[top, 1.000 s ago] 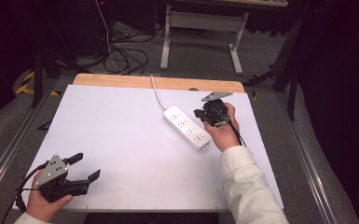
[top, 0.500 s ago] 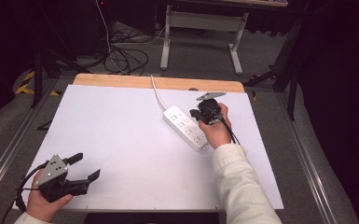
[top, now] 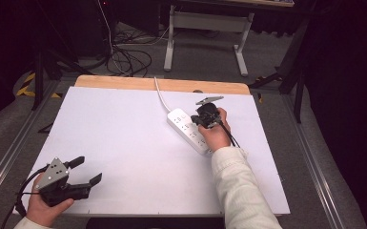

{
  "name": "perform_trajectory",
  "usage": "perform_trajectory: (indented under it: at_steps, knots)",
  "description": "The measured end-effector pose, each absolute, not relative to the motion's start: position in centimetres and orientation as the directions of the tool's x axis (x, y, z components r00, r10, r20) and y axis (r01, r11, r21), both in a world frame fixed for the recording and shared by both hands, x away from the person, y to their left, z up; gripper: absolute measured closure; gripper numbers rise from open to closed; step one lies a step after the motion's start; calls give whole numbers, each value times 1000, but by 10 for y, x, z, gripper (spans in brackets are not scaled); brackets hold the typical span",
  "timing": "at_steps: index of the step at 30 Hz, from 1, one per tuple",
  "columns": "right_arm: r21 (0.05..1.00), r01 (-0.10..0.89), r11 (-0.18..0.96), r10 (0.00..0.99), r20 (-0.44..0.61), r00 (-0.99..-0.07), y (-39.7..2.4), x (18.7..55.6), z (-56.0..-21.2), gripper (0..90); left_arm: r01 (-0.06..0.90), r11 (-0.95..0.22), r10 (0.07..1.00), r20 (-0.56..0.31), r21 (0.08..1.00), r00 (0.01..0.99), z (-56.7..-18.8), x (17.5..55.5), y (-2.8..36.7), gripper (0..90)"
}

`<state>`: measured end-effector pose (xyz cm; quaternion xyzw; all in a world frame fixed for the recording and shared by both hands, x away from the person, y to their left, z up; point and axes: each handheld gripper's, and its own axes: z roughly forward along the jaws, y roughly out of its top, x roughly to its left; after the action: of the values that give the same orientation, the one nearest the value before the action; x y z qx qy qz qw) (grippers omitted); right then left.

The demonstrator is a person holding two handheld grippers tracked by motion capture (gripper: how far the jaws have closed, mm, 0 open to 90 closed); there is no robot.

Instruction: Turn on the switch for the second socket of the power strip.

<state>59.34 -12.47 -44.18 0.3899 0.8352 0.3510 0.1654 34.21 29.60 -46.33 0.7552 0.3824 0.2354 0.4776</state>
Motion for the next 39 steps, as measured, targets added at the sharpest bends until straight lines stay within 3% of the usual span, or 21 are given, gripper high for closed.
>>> perform_trajectory:
  at_steps: [39]
  knots:
    - [697,550,459,781,-22,-624,-115,592,-452,900,355,-261,800,-4,898,600,-464,342,295,160]
